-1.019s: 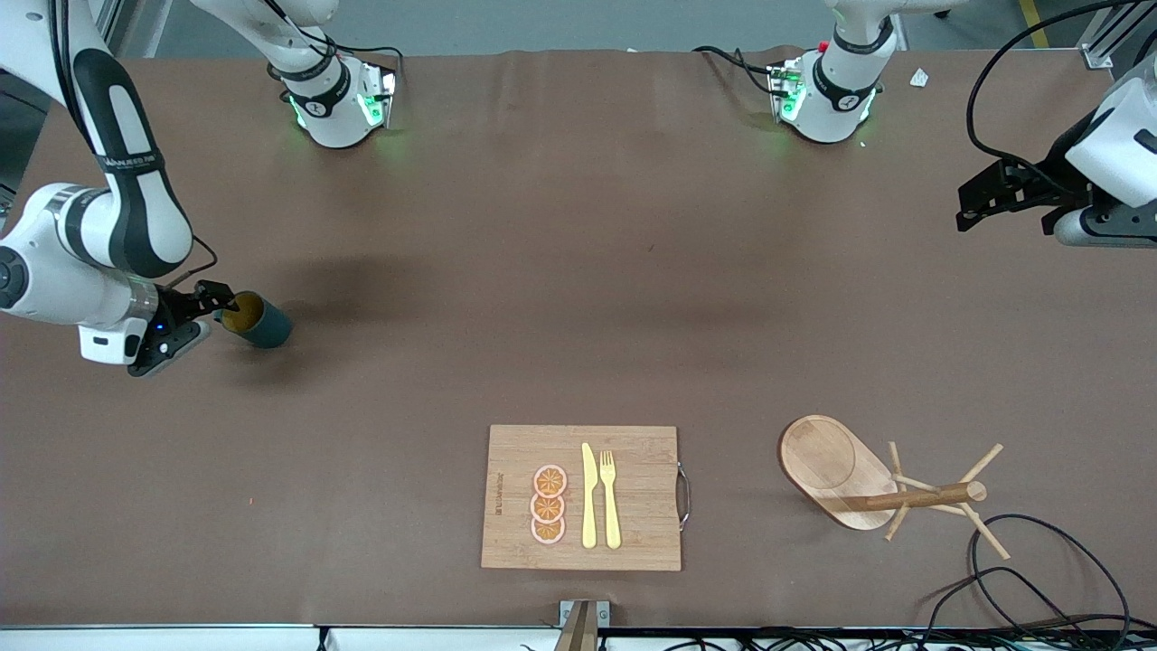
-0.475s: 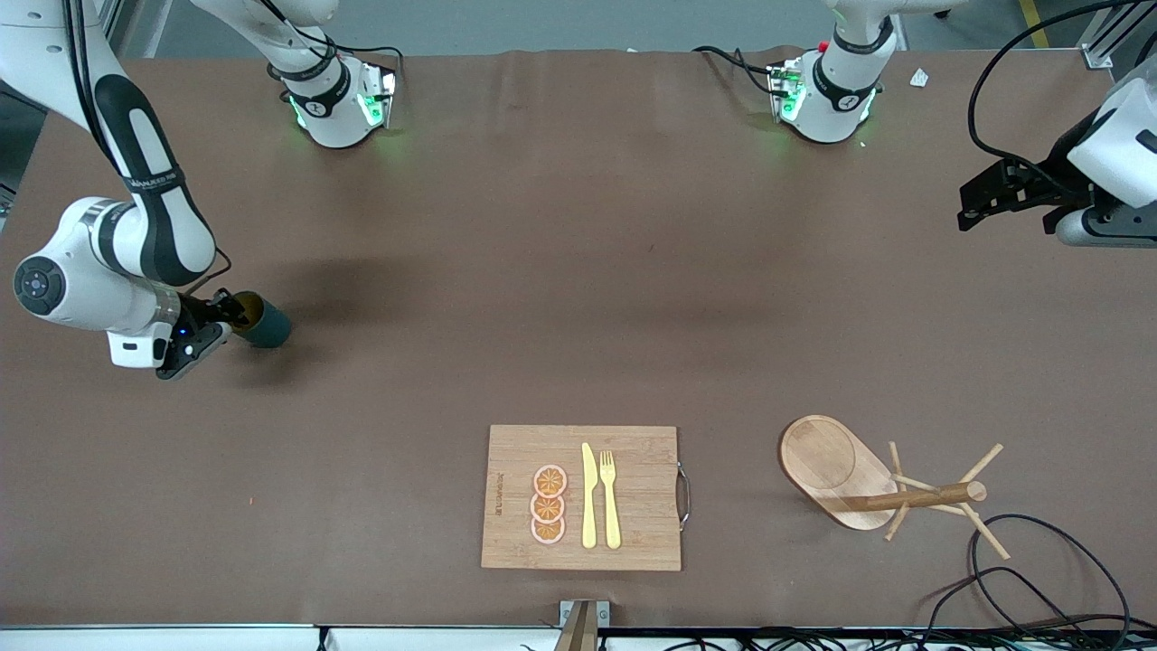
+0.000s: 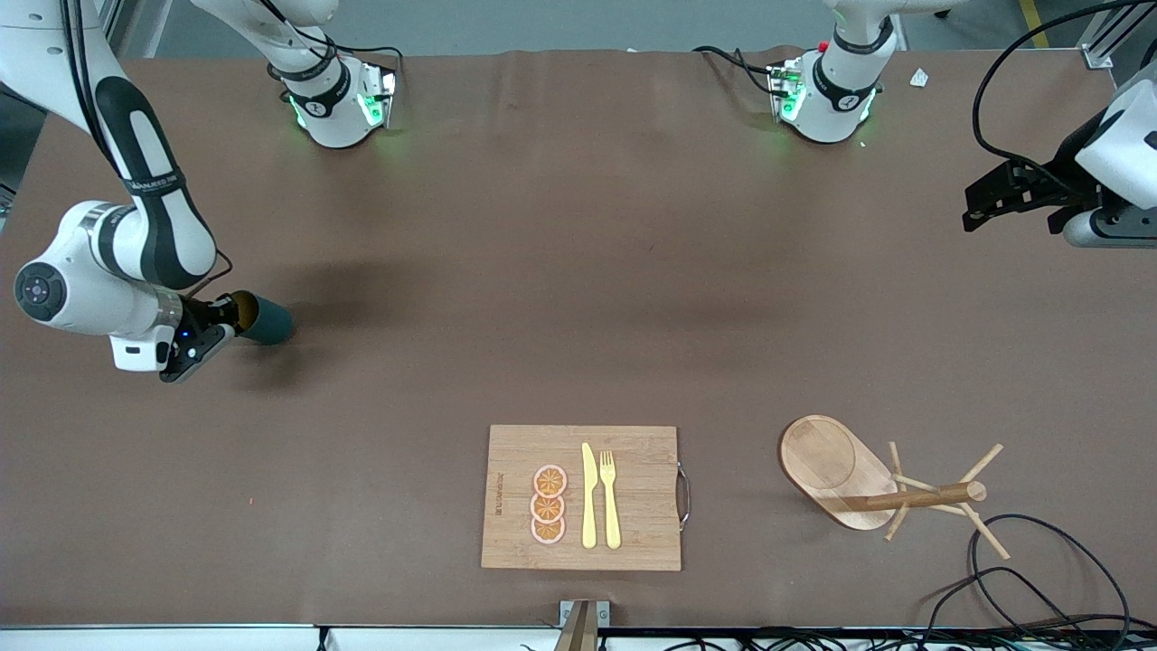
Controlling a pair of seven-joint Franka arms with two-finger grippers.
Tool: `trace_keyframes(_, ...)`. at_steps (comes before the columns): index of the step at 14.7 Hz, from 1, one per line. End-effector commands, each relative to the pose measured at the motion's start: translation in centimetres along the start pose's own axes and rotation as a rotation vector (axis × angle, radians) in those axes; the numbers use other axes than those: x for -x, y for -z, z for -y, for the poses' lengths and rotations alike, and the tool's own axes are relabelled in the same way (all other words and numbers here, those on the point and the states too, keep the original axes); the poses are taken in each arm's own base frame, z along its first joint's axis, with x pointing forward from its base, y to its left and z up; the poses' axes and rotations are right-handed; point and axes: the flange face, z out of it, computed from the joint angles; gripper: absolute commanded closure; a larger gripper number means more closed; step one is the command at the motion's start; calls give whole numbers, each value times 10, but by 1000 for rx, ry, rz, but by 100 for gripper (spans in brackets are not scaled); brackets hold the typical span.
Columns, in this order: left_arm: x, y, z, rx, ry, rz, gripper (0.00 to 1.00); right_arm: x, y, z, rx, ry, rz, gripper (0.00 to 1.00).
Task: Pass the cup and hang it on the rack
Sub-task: 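Close the right gripper on the teal mug and lift it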
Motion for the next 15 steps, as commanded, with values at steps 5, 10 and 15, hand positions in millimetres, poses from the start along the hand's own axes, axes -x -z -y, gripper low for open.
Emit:
trace_keyframes(5,2,2,1,12,-2,2,0,-61,92,107,-19,-268,-11,100)
trace_keyframes(10,0,2,2,13,0,-1,0,-135,99,239,-2,-497,-7,100)
trace_keyframes(15,-2,2,4,11,2,-12,0,-199,77,371,29,-708,-105,100)
